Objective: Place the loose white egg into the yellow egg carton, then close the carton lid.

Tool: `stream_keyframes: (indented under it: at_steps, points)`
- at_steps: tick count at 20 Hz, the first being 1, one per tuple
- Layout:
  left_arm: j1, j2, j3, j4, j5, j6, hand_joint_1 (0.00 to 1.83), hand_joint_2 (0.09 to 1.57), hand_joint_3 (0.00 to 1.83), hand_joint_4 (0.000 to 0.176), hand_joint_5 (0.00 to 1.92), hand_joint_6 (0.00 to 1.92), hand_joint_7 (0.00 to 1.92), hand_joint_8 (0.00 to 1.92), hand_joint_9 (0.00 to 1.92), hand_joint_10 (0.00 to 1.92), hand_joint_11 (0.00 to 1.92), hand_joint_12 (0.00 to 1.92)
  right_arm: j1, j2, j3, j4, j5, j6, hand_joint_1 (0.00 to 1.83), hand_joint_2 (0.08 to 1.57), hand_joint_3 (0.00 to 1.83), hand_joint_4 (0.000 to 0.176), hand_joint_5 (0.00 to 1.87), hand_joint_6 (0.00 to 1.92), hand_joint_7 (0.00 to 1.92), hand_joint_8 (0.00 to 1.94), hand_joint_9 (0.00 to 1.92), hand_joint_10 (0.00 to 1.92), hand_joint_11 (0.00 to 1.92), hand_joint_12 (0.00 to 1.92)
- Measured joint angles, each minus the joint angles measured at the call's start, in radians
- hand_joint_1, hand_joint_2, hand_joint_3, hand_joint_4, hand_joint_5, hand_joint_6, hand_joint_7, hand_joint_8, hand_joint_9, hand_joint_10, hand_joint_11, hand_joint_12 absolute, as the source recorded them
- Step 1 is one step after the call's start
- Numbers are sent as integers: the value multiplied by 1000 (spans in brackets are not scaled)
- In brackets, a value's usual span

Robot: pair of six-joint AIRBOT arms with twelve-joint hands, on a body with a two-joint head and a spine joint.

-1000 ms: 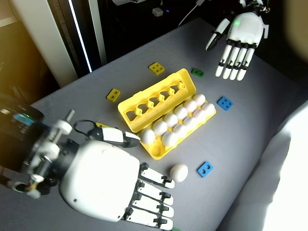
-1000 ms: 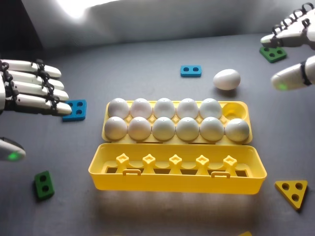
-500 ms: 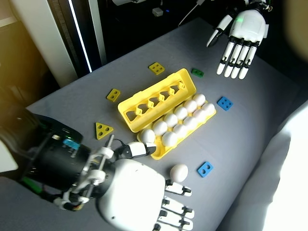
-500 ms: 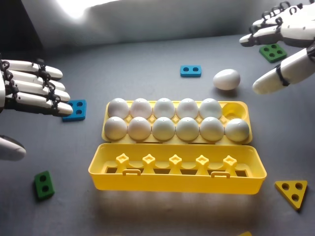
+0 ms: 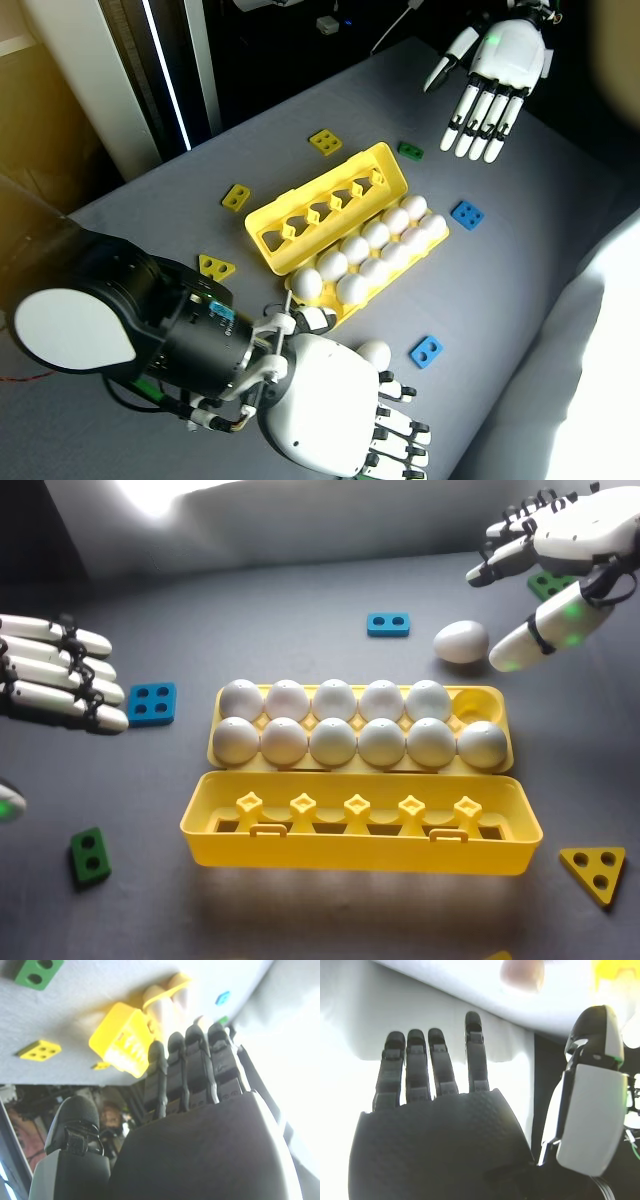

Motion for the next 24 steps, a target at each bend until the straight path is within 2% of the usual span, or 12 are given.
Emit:
stream_keyframes:
  at_steps: [1, 2, 4, 6, 7, 8, 9, 11, 13, 14, 18, 24]
  points:
    - [0, -5, 6, 28, -14, -5, 0, 1291, 3, 0, 242, 7, 220, 7, 164, 7, 22, 85, 0, -12, 15, 4, 1, 0, 522, 789, 3, 143, 501, 17, 0, 0, 16, 0, 0, 0]
    - [3, -10, 10, 36, -19, -5, 0, 1292, 3, 0, 246, 8, 222, 7, 165, 7, 26, 88, 0, -17, 21, 3, 1, 0, 488, 796, 6, 153, 482, 7, 0, 0, 2, 0, 0, 0]
    - [19, -21, 10, 10, -21, -8, 0, 1290, 1, 0, 241, 7, 213, 8, 156, 8, 15, 72, 0, -40, 39, 3, -1, -1, 475, 813, 11, 160, 466, 3, 0, 0, 0, 0, 0, 0]
    - [45, -21, 9, -23, -29, -8, 0, 1290, 1, 0, 239, 6, 214, 7, 157, 7, 8, 71, 0, -53, 49, 3, 5, -1, 504, 817, 10, 160, 533, 27, 0, 0, 0, 0, 0, 0]
    - [71, -21, 7, -23, -33, -8, 0, 1290, 1, 0, 240, 6, 216, 7, 157, 7, 9, 72, 0, -62, 55, 2, 6, -1, 560, 815, 3, 149, 584, 16, 0, 0, 0, 0, 0, 0]
    - [85, -26, 7, -6, -40, -9, 0, 1289, 0, 0, 235, 3, 213, 5, 152, 4, 5, 71, 0, -68, 61, 3, 8, -1, 614, 840, 3, 148, 660, 14, 11, 0, 0, 0, 0, 0]
    - [97, -34, 7, 19, -46, -10, 0, 1286, 0, 0, 238, 4, 216, 6, 157, 6, 6, 72, 0, -71, 63, 3, 9, -3, 628, 855, 7, 165, 657, 5, 12, 0, 0, 0, 0, 0]
    - [107, -51, 13, 35, -68, -23, 0, 1295, 3, 0, 240, 4, 213, 4, 154, 4, 5, 74, 0, -85, 71, 3, 15, -6, 695, 847, 1, 176, 653, 1, 2, 0, 0, 0, 0, 0]
    - [116, -59, 27, 1, -82, -27, 0, 1292, 1, 0, 243, 4, 221, 6, 166, 7, 23, 83, -1, -103, 82, 3, 24, -8, 657, 859, 6, 176, 683, 12, 14, 5, 0, 0, 0, 0]
    - [119, -63, 35, 0, -87, -26, 0, 1290, 0, 0, 244, 4, 224, 6, 173, 10, 24, 85, -1, -106, 85, 2, 24, -8, 702, 861, 2, 176, 718, 10, 64, 6, 0, 0, 0, 0]
    - [142, -85, 57, 43, -95, -23, 0, 1288, 0, 0, 229, 1, 205, 1, 155, 1, 9, 79, -1, -129, 99, 3, 25, -18, 696, 862, 2, 176, 736, 6, 114, 14, 24, 8, 0, 0]
    - [142, -93, 68, 50, -98, -8, 0, 1291, 1, 0, 231, 2, 206, 2, 156, 3, 12, 85, -26, -155, 117, 2, 38, -21, 716, 854, 1, 176, 780, 13, 146, 13, 28, 9, 0, 0]
